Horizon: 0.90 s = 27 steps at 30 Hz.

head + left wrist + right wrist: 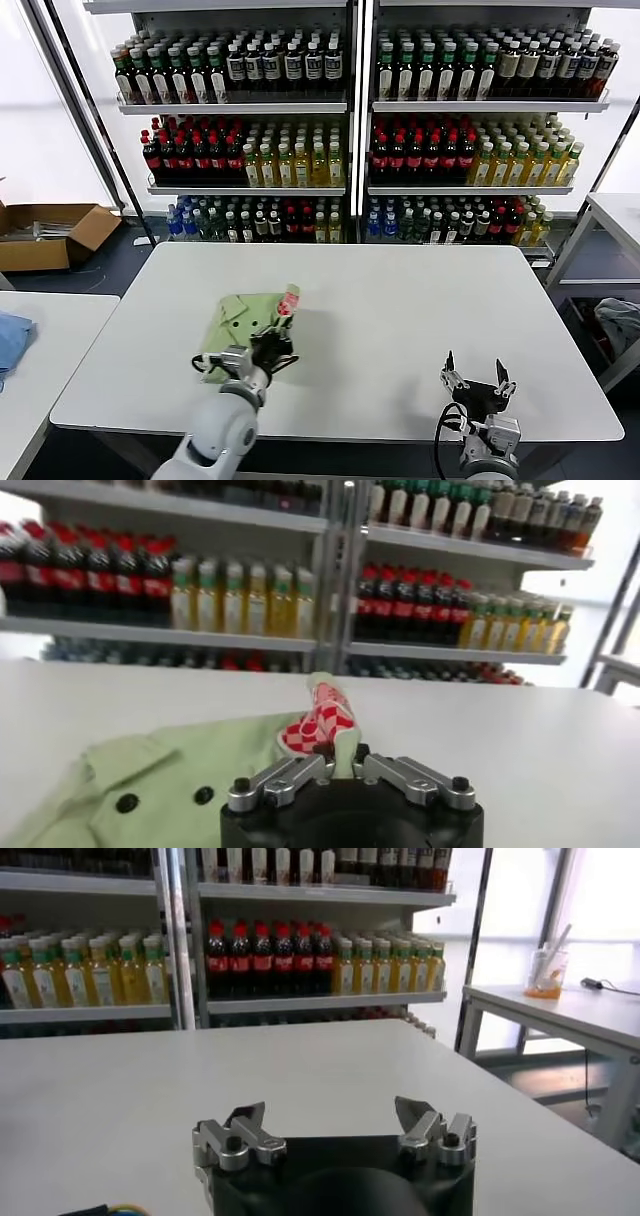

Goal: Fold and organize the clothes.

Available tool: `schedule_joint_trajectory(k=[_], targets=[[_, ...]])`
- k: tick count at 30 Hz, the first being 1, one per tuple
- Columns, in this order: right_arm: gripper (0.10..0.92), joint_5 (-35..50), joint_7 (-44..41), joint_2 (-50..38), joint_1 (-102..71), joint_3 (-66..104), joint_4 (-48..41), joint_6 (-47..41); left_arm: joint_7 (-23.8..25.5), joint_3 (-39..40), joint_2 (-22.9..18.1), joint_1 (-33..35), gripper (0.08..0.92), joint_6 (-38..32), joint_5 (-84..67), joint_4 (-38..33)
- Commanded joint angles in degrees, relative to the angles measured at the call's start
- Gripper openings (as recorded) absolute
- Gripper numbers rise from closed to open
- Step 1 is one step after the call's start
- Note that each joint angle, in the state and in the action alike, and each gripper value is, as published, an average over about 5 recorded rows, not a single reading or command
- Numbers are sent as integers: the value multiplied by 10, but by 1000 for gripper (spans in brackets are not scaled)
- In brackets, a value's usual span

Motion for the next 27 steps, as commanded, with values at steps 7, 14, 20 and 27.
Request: schedule_joint_trajectory(k=[7, 14, 20, 27], targets=[[823, -10, 2, 12, 23, -12, -26, -10, 19, 96, -83, -43, 150, -11, -79, 6], [823, 37, 9, 12, 57, -32, -42, -34, 21, 105, -76, -24, 333, -31, -123, -70], [823, 171, 16, -11, 107, -73, -38, -85, -5, 27, -38, -6, 507, -22, -67, -64], [823, 226, 44, -22, 193, -148, -81, -136, -22, -74, 17, 32, 715, 17, 8, -67]])
